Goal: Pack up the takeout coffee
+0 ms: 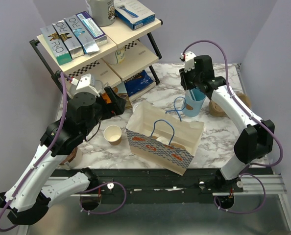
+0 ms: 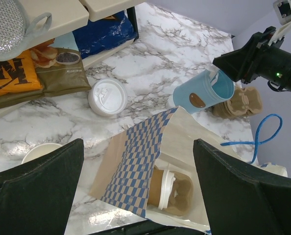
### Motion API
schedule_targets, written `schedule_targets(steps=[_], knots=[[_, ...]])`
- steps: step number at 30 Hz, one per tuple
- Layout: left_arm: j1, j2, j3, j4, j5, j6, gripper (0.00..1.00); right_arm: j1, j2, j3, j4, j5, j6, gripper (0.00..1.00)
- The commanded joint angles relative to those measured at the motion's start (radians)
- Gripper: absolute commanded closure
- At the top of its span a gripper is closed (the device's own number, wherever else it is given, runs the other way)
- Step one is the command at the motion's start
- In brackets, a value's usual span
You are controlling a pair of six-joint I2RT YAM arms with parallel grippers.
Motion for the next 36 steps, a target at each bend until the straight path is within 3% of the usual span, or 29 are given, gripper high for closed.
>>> schedule_targets(steps=[1,10,14,15,36], knots=[[-0.004,-0.004,-0.008,-0.004,-0.031,0.0,0.01,0.018,0.026,0.033,-0.034,0.035,-0.003,0.61],[-0.005,0.001,-0.009,-0.007,-0.028,0.006,0.01,0.03,0.021,0.032,-0.039,0.127,-0.005,0.74],[-0.004,-0.002,-0.009,-0.004,-0.029,0.014,0.01,0.033,0.007,0.033,-0.037,0.148,0.002,0.98],[-0.004,-0.002,-0.009,-0.004,-0.028,0.015,0.01,0.033,0.003,0.033,-0.033,0.147,0.005,0.99],[-0.002,-0.001,-0.012,0.026,0.011,0.032,0.01,0.035,-0.359,0.042,0.056,0.107,0.017,0.99]])
